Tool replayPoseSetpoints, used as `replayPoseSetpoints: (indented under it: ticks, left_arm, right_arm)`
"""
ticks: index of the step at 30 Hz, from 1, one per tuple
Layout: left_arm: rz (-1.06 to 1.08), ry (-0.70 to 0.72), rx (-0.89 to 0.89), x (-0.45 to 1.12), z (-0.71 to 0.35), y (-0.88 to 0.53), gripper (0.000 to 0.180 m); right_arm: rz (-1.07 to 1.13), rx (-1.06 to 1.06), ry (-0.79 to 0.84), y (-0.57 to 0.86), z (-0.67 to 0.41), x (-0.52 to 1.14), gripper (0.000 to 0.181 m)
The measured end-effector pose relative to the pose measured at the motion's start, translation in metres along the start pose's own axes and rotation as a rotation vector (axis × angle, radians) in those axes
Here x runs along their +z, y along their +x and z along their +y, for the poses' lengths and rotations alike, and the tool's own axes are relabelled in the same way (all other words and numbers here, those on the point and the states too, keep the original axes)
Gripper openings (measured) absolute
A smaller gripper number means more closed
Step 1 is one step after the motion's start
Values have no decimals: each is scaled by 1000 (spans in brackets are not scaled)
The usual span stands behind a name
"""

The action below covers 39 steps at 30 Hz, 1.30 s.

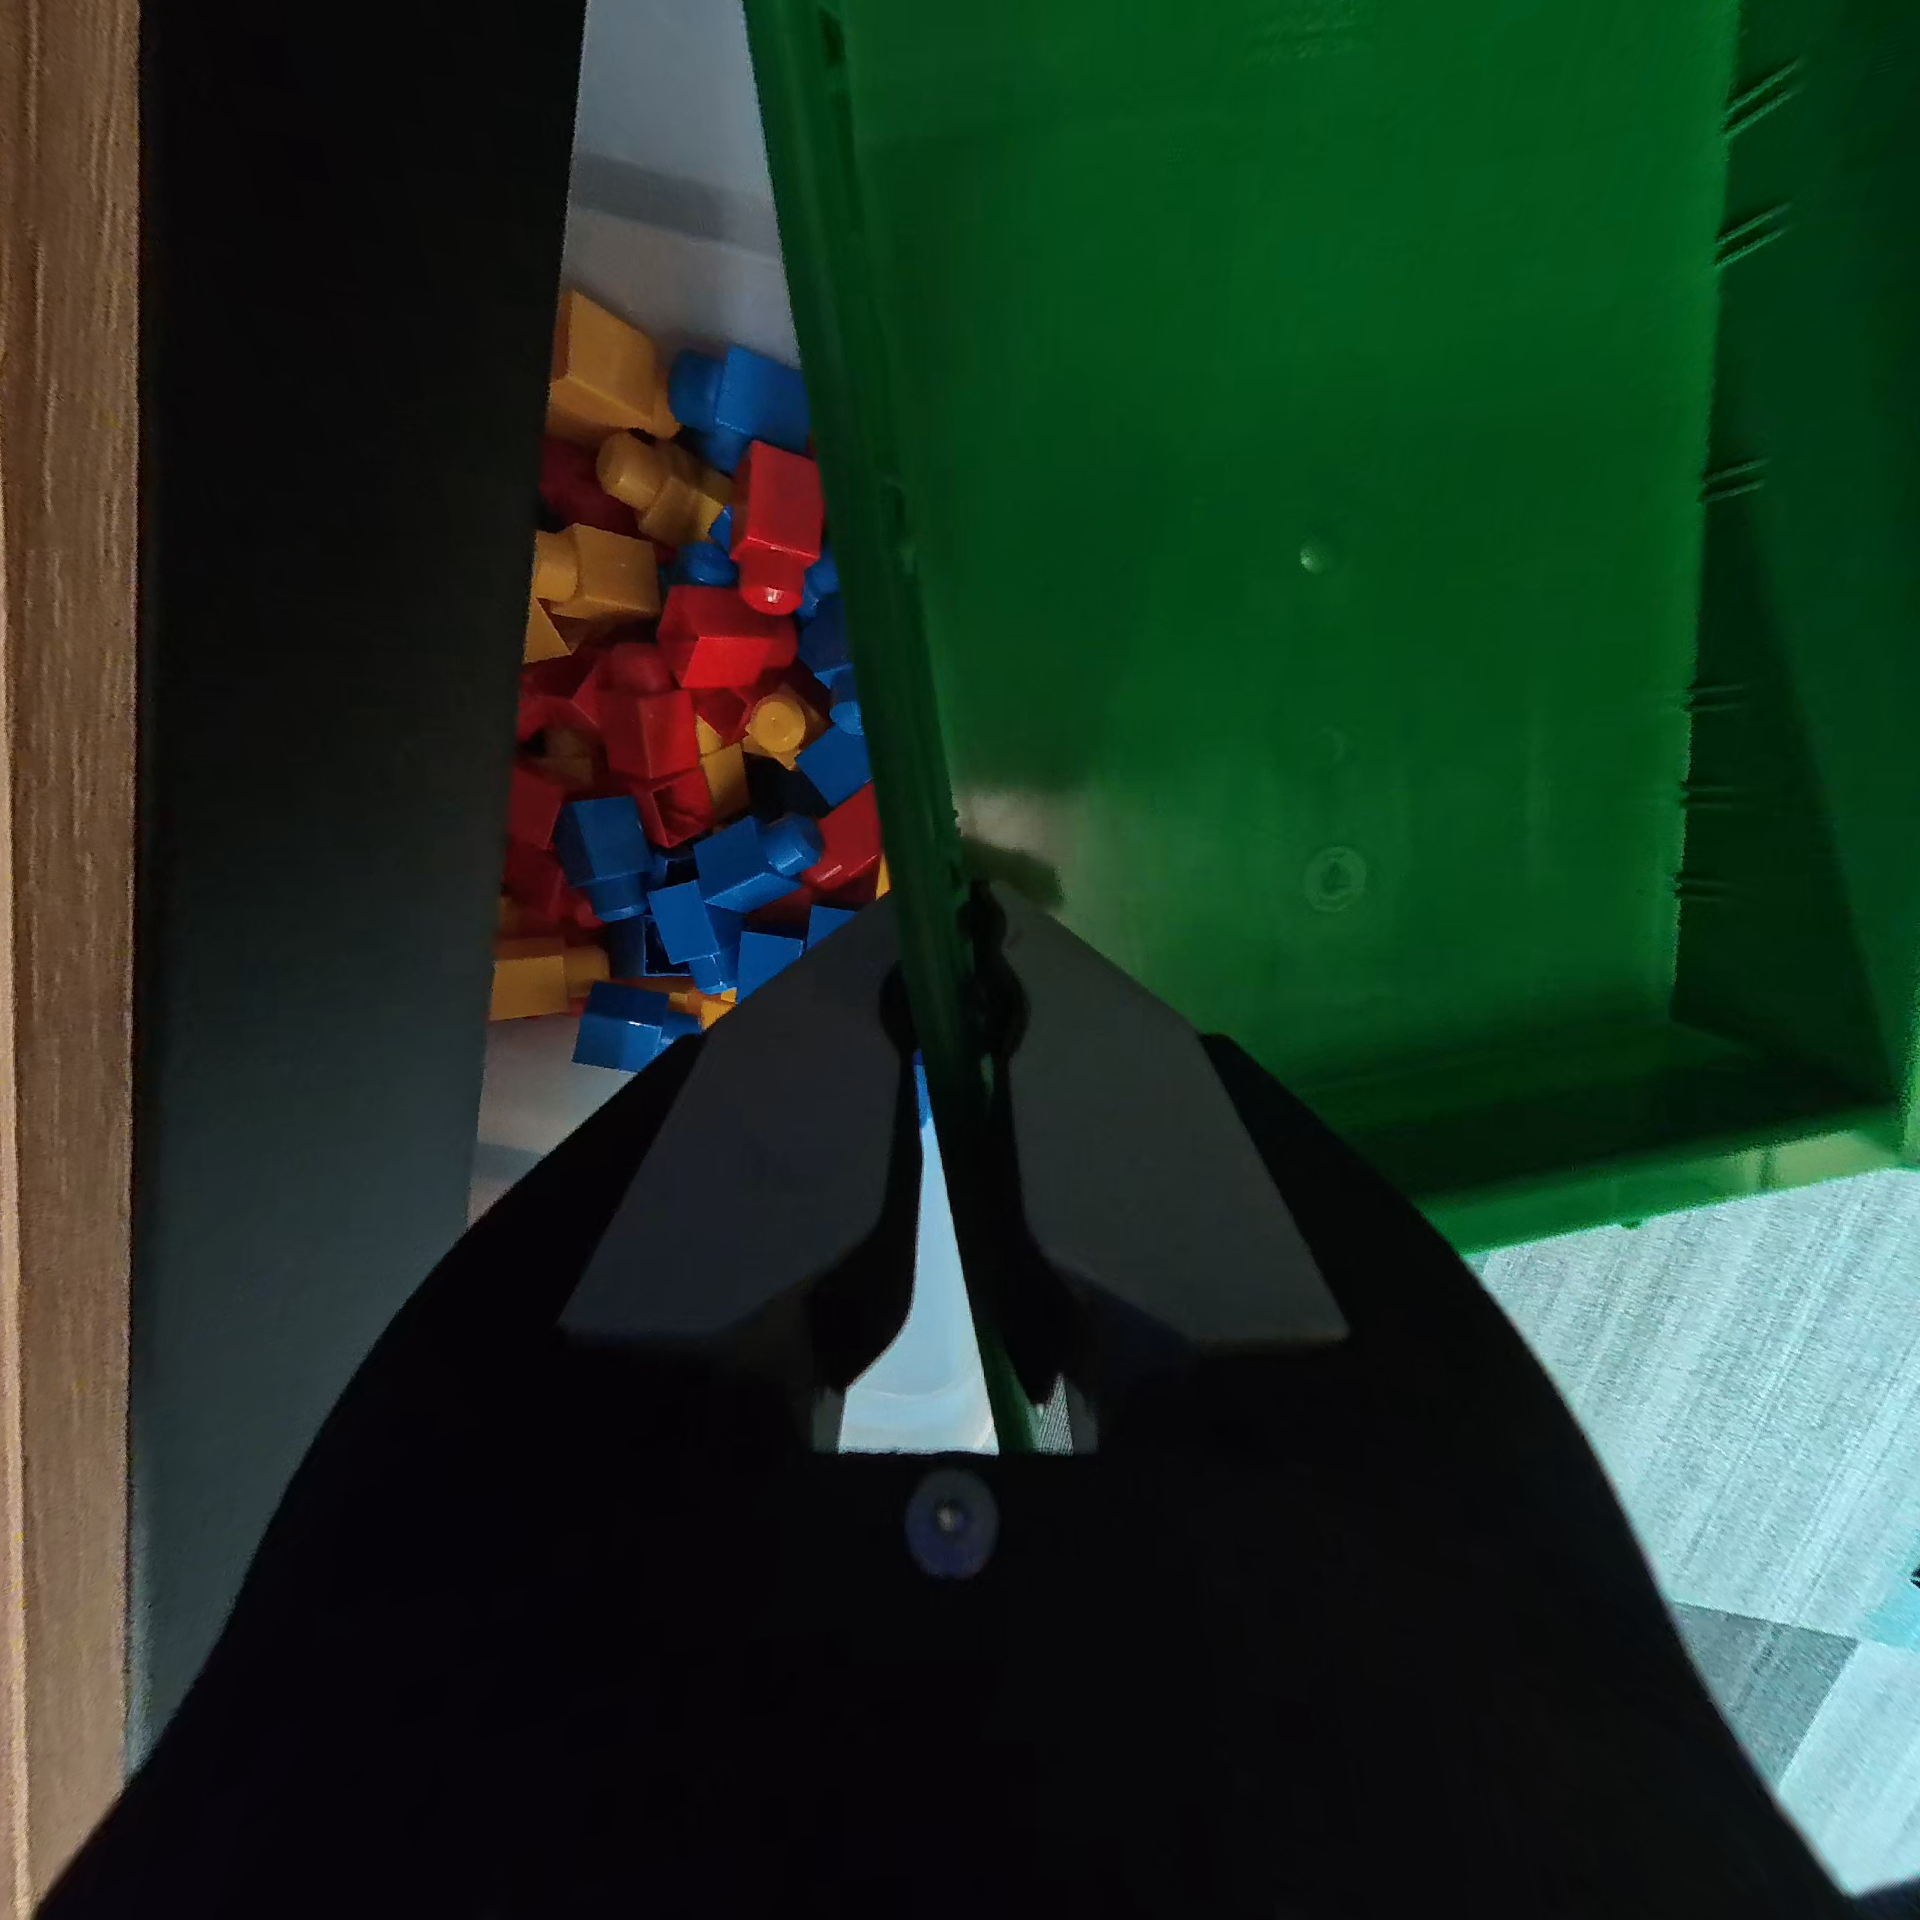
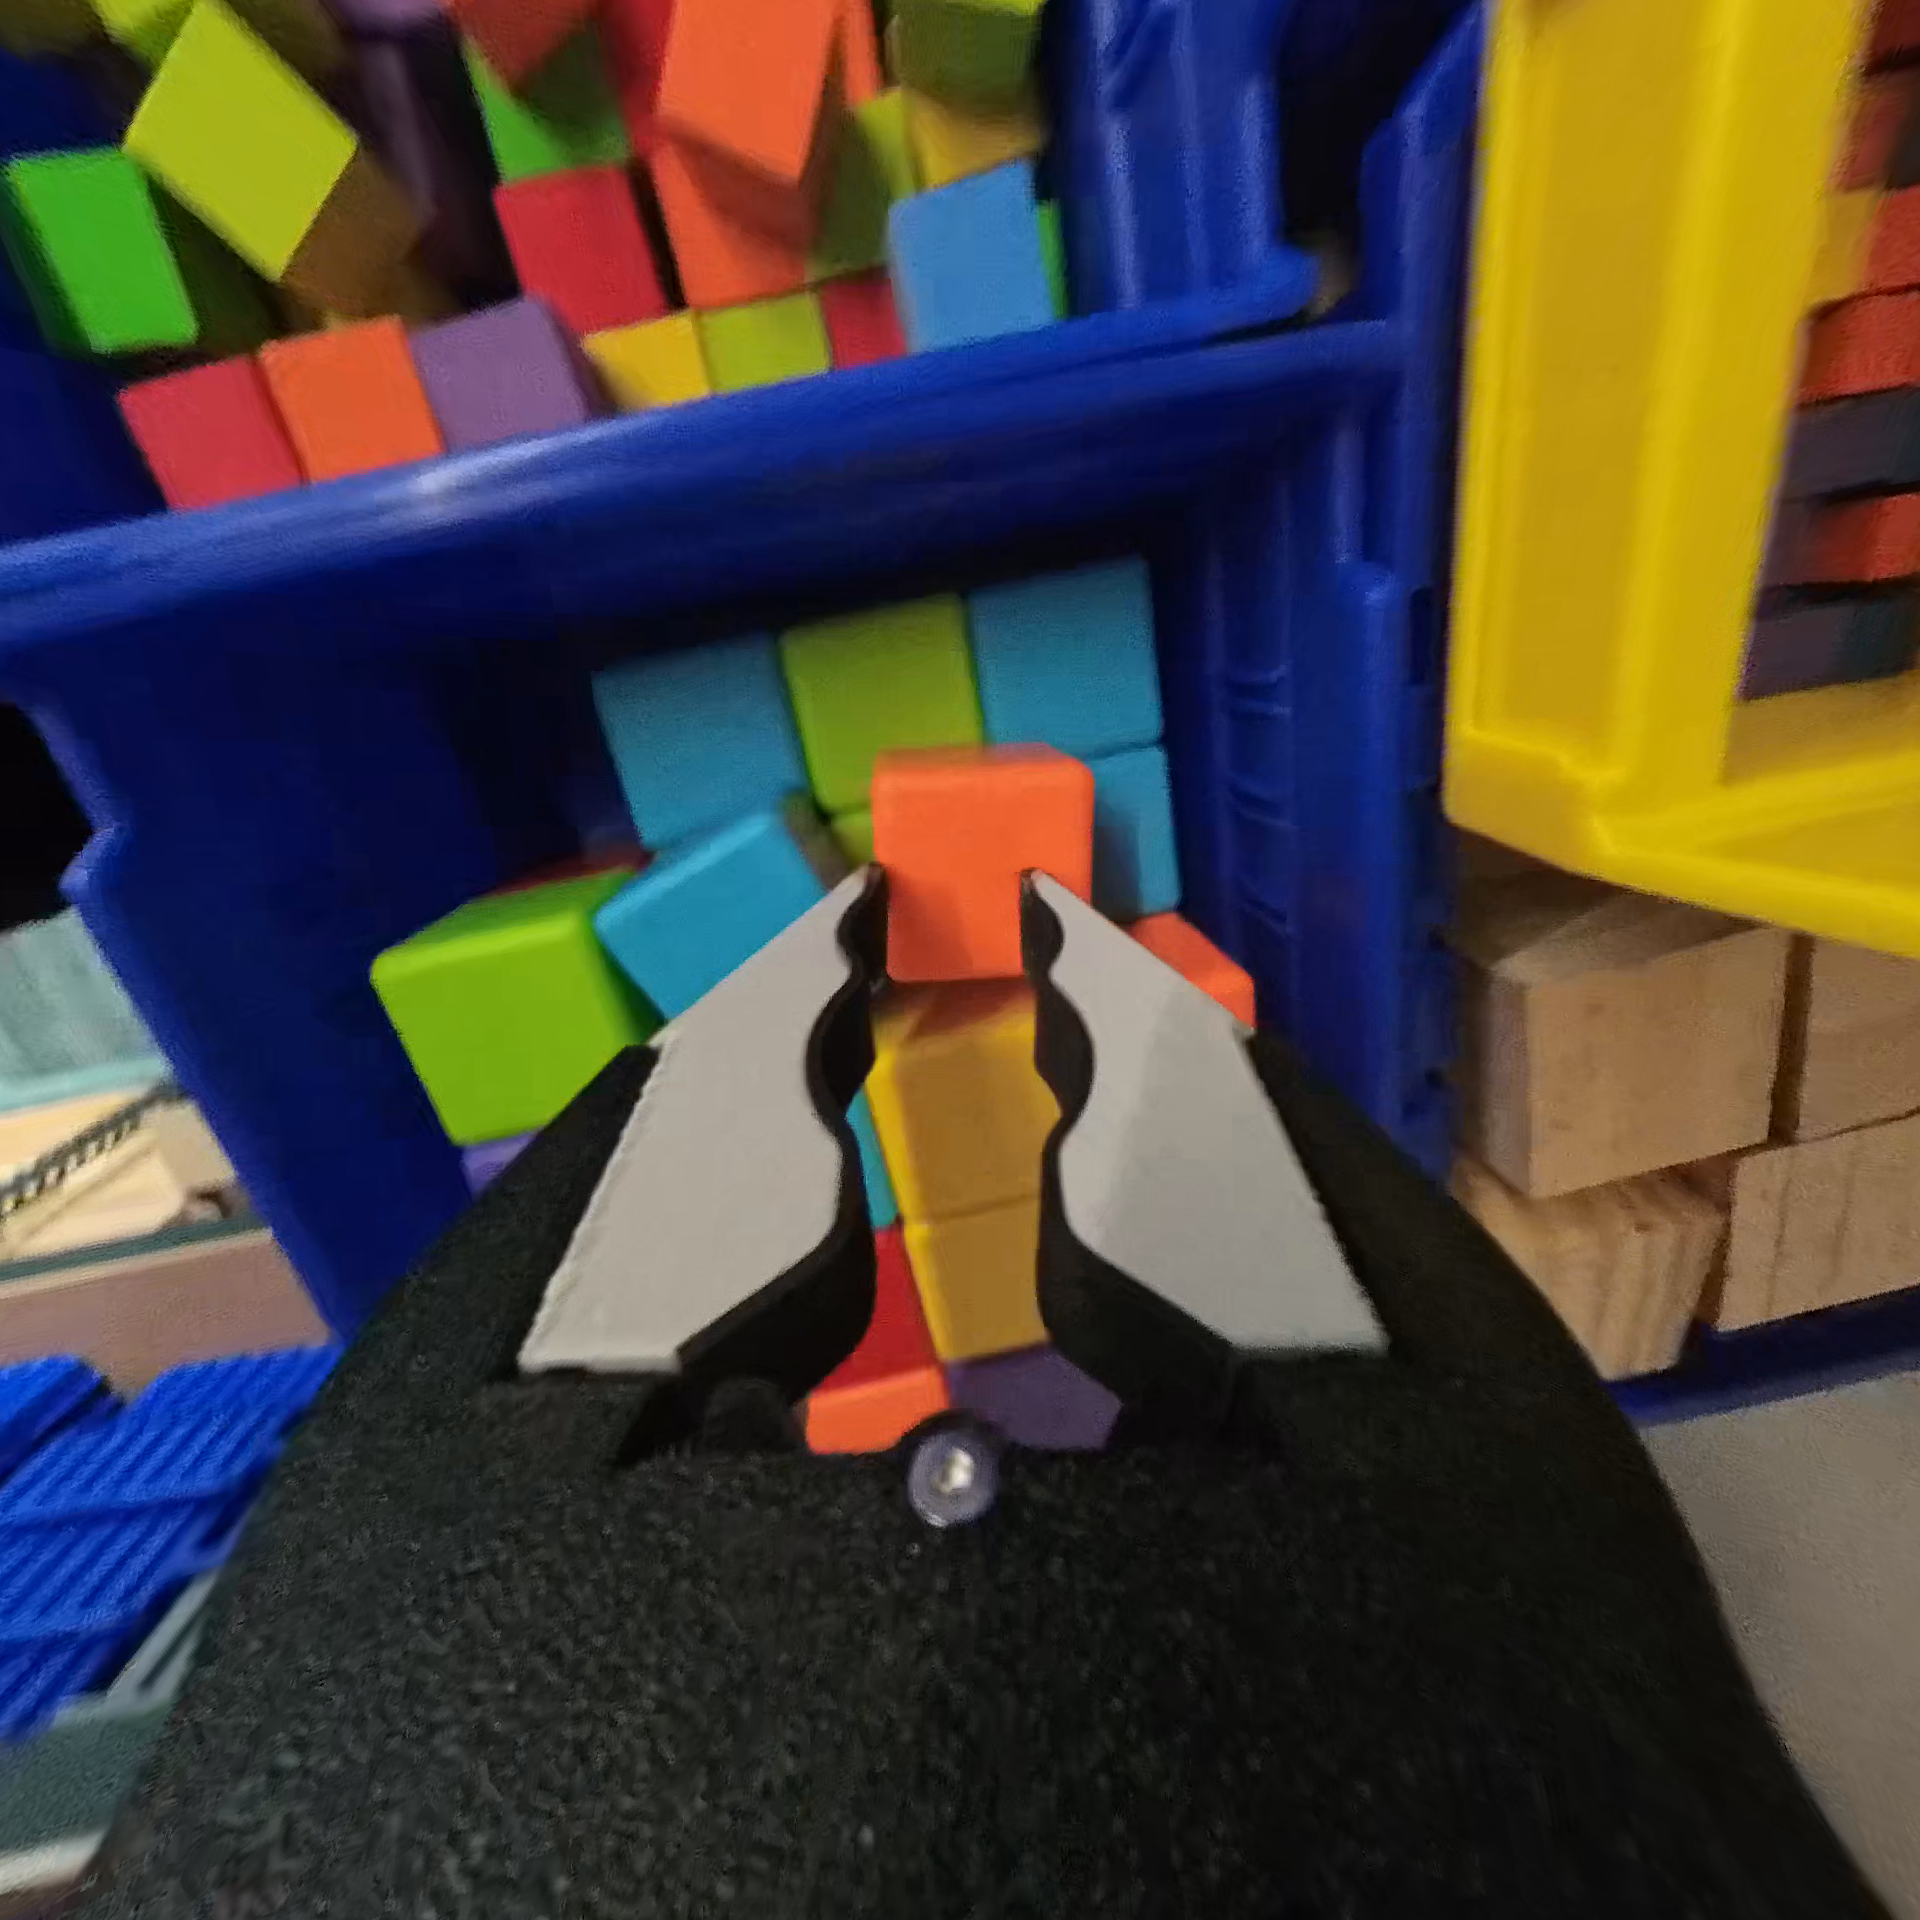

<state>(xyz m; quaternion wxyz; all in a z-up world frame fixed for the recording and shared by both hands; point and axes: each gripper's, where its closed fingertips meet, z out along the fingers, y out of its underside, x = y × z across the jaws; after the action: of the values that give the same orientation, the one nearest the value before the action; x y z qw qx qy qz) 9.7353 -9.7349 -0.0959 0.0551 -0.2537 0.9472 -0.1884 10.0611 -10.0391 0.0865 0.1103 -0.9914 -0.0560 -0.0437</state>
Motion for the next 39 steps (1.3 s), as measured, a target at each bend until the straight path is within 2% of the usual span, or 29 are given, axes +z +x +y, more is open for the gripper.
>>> replayPoseSetpoints:
  ticks: [2,4,7,10,15,18,19,22,26,28,31,36,39]
  left_arm:
    - [1,0,-1,0,0,0,3]
    - [0,2,-1,0,0,0,2]
    - [-2,-2,-1,0,1,0,2]
    - [1,-4,-9,-1,3,-1,3]
    - [25,5,-21,-2,7,1,2]
    - [43,0,-26,-3,7,1,3]
    - [41,-4,-22,-2,7,1,3]
    - [36,-11,2,-2,7,1,3]
    - [69,-22,19,1,6,-1,3]
    - [76,-31,32,1,4,-2,3]
    - [87,-27,35,2,3,-2,2]
    - [97,-23,42,3,2,0,3]
    - [104,-29,41,3,1,0,3]
  right_arm:
    - [121,-25,60,11,-12,7,26]
    - [257,-138,15,18,-15,10,28]
    - [183,-67,69,11,-27,4,39]
    - [130,60,64,20,-22,-6,72]
    - [109,45,-12,23,-10,21,69]
    - [119,28,-44,25,-12,39,51]
    - [128,12,-33,23,-15,37,50]
    - [199,8,73,17,-31,5,50]
    - [258,-40,319,-27,-77,-64,49]
    - [235,-108,450,-69,-110,-82,49]
    - [213,-157,534,-116,-150,-77,49]
    - [-28,-145,636,-177,-202,-67,49]
    - [-229,-210,622,-246,-227,-45,49]
